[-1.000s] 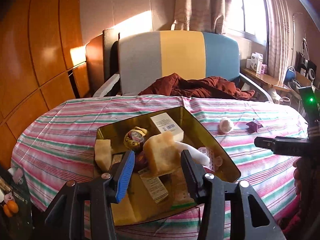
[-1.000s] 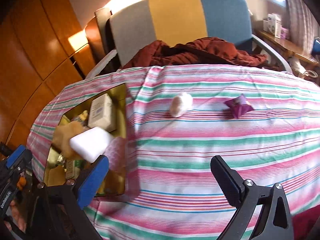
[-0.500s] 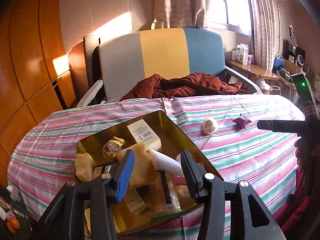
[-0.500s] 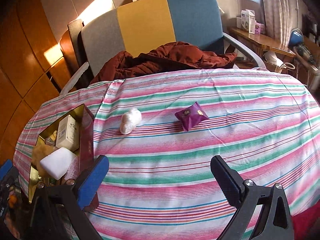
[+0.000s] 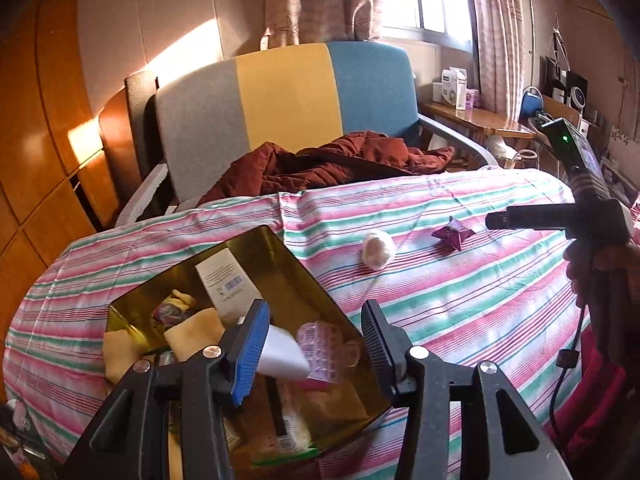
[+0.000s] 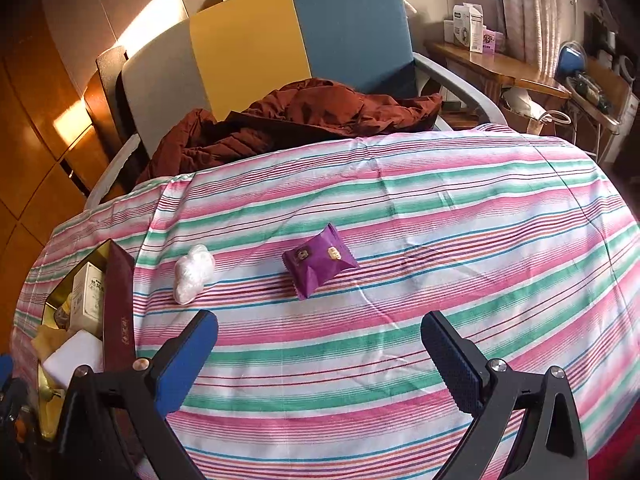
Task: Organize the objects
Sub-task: 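Move the left tool to the cotton ball while the right tool approaches the purple packet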
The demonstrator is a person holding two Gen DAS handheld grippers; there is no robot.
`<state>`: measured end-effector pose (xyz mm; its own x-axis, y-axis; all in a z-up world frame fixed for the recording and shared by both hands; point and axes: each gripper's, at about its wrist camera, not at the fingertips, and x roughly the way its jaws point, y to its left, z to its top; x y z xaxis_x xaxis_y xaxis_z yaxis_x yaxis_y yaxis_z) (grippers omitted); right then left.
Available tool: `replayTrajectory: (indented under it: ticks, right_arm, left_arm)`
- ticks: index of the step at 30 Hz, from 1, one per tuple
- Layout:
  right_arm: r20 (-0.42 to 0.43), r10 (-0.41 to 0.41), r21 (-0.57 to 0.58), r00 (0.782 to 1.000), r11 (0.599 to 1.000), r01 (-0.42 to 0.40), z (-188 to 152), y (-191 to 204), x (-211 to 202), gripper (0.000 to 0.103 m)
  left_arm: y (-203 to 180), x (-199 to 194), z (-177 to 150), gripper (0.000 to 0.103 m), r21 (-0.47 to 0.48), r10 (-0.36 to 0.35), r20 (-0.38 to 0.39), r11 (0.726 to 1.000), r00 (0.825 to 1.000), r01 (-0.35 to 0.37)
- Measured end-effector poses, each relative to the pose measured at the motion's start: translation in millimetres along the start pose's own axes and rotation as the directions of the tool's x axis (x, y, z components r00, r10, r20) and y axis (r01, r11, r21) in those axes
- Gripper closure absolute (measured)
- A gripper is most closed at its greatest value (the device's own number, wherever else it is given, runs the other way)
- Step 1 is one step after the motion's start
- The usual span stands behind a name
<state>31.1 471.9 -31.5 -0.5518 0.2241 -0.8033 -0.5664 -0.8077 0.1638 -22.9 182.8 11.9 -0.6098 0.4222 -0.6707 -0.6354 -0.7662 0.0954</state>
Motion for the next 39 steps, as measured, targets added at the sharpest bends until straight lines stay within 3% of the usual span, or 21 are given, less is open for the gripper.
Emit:
replayTrajectory:
  ticks: [11, 19, 28, 39]
  right_arm:
    - [-0.024, 0.009, 0.097, 1.0, 0.995, -0.007, 24, -44, 41, 0.001]
    - [-0.076, 0.051, 0.228, 0.996, 0.973, -0.033, 13, -73, 62, 0.001]
    - [-0.091, 0.098, 0.189, 0.991, 0.979, -0.08, 15, -58, 61, 0.001]
    - [-0.091, 0.114, 0.188, 0.989, 0.978, -0.095, 17, -56, 60, 0.001]
  left_arm:
    - [-23, 32, 11, 0.055, 0.011, -0.06, -0.067, 0.998, 0.996, 0.061]
    - [-44, 65, 37, 0.055, -0.002, -0.127, -0.112, 0.992, 0.986, 0.127]
    - [-56, 137, 67, 0.055, -0.029, -0.159, -0.233, 0.987, 0.959, 0.156]
    - [-55, 220, 77, 0.055, -0.151, -0.199, -0.371, 0.977, 0.907, 0.152]
